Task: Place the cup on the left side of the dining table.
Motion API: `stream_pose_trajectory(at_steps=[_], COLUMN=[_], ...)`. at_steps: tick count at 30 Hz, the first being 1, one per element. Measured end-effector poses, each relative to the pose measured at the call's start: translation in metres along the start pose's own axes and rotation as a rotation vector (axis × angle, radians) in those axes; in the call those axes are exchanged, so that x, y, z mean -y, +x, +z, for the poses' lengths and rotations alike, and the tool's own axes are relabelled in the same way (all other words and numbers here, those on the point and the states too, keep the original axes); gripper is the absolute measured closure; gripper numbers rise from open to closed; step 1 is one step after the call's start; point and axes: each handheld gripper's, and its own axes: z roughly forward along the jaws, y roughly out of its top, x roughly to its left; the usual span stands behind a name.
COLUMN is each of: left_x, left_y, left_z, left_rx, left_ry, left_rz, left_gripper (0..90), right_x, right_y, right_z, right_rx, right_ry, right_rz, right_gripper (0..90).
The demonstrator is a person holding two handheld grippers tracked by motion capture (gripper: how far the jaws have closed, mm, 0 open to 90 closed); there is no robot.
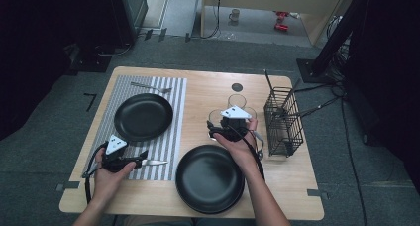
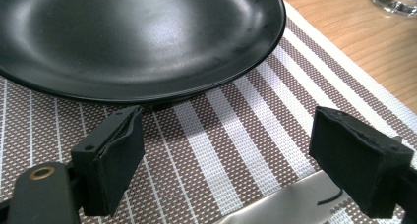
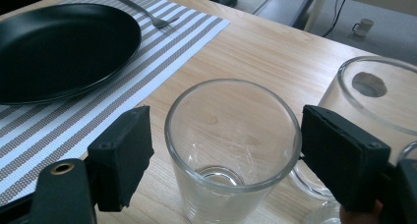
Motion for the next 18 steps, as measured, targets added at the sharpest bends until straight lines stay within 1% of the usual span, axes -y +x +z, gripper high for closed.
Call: stream_pose_trajectory(at_steps=[2,3,4,5,9,11,16,18], left_x=[-0.003,-0.006,-0.006,-0.011,-0.017,-0.021,-0.025,-0.028], left_y=[0.000,0.001,0.001,0.003,0.002,-0.002,-0.007,-0.010], left_z=[-0.002,-0.005,-0.005,-0.009,-0.010,-0.011,-0.010,-0.008], left_rx=[0.010,0.012,0.012,0.022,0.021,0.028,0.040,0.049], left_ry=[-0.002,-0.017,-0.017,-0.033,-0.042,-0.046,-0.043,-0.043], left_rz=[0.002,-0.004,-0.004,-0.017,-0.021,-0.011,0.007,0.013], left_gripper=[13.8,13.8,13.8,13.8,13.8,13.8,13.8,13.8], right_x=[0.002,0.004,0.004,0.004,0.003,0.005,0.006,0.007], right_y=[0.003,0.005,0.006,0.006,0.009,0.009,0.009,0.011], right_z=[0.003,0.005,0.006,0.006,0.010,0.014,0.017,0.019], right_rx=[-0.001,-0.010,-0.015,-0.024,-0.039,-0.046,-0.049,-0.034], right_ry=[0.004,0.002,-0.001,-0.006,-0.012,-0.009,-0.002,0.003], right_rz=[0.009,0.019,0.027,0.040,0.049,0.057,0.053,0.035], right_gripper=[23.5,26.1,27.3,28.1,28.0,27.6,27.6,28.2])
